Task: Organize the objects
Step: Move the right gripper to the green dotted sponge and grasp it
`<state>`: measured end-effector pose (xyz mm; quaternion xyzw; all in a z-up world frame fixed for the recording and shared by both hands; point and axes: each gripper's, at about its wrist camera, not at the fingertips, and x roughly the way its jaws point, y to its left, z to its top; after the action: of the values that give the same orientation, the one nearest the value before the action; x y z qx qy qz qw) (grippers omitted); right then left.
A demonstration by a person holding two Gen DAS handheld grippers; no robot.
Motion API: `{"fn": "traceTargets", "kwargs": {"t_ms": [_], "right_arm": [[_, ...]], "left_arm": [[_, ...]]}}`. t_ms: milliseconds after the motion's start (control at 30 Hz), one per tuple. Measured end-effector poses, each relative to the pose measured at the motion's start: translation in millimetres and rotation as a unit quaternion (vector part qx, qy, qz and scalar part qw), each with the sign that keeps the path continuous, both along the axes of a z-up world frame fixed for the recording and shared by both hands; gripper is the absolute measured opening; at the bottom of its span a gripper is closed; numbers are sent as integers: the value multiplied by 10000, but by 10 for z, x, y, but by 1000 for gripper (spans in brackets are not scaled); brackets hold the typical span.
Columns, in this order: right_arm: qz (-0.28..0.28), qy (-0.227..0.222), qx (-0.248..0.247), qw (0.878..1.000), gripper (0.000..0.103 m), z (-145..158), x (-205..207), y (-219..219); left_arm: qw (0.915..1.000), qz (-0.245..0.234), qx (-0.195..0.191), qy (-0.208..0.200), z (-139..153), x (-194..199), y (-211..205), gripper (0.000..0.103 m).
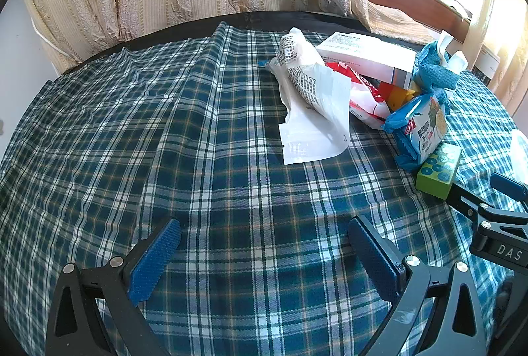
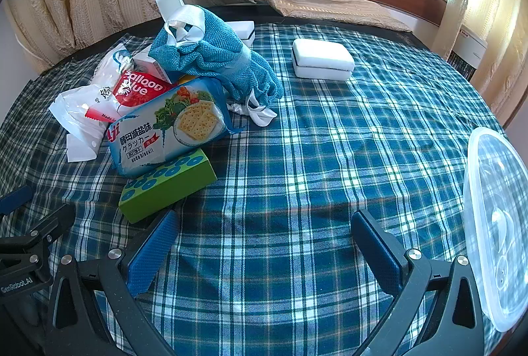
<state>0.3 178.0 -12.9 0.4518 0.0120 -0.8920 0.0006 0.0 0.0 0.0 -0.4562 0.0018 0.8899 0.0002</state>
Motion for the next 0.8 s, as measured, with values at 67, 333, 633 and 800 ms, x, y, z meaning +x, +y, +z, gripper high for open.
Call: {"fn": "traceTargets", "kwargs": {"t_ms": [67, 333, 633, 800], "right_arm": [[0, 0, -1, 10000, 103, 0, 0, 0], [211, -15, -23, 9998, 103, -3, -68, 14], [423, -168, 32, 9990, 103, 17, -30, -1], [449, -186, -8, 9988, 103, 19, -29, 5]], "left_arm": [[10000, -2, 1, -1, 0, -1, -1, 103], [10000, -6, -1, -5, 0, 0, 0, 103], [10000, -35, 4, 4, 1, 4, 0, 103], [9999, -107, 9, 5, -22, 0, -57, 103]]}}
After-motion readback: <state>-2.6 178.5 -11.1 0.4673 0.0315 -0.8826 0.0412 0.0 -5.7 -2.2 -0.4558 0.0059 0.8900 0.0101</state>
